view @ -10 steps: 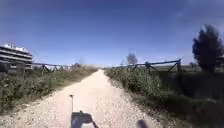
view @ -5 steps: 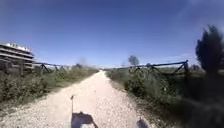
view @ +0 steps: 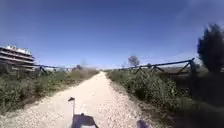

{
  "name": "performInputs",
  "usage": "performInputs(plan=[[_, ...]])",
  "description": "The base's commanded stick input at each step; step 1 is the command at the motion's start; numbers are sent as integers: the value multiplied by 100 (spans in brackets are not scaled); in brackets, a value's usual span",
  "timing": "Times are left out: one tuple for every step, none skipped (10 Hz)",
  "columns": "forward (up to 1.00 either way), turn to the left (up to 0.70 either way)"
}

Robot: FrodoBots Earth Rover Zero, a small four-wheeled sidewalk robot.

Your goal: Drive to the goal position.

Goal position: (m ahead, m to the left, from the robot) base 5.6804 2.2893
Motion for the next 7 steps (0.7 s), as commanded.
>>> performInputs(plan=[[50,0],[50,0],[50,0],[50,0],[50,0],[50,0],[50,0]])
